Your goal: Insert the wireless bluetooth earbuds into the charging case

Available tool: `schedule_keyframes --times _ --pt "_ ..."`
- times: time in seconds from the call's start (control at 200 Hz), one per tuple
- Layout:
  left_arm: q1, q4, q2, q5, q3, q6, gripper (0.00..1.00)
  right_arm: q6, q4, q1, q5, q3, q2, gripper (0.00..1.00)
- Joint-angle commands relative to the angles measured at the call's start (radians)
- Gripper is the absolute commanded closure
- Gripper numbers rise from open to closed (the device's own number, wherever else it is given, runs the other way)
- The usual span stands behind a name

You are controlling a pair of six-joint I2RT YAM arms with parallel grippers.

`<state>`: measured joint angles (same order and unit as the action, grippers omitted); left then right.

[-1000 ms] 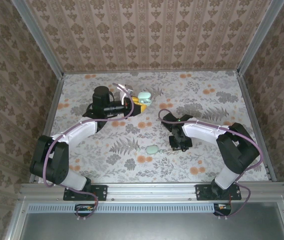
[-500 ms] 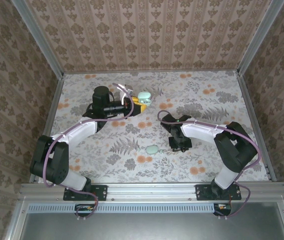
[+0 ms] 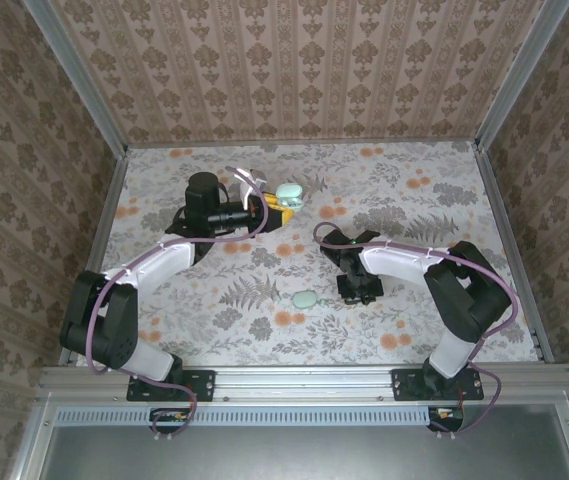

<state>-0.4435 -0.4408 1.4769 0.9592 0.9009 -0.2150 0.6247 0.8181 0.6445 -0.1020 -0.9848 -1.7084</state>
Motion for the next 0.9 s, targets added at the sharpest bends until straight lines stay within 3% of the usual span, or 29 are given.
schedule_keyframes --times 0.0,0.58,0.895 --pt "-0.004 0.014 -0.031 0.0 0.0 0.025 0.82 0.001 0.058 0.004 -0.036 -0.005 0.002 0.77" --pt "-0.005 0.033 -0.056 0.001 -0.006 0.033 0.82 -0.006 0.046 -0.017 0.038 -0.025 0.132 0.81" --pt "-0.004 0.08 -0.069 0.006 0.014 0.067 0.82 -0.02 -0.002 -0.065 0.211 -0.043 0.22 0.82"
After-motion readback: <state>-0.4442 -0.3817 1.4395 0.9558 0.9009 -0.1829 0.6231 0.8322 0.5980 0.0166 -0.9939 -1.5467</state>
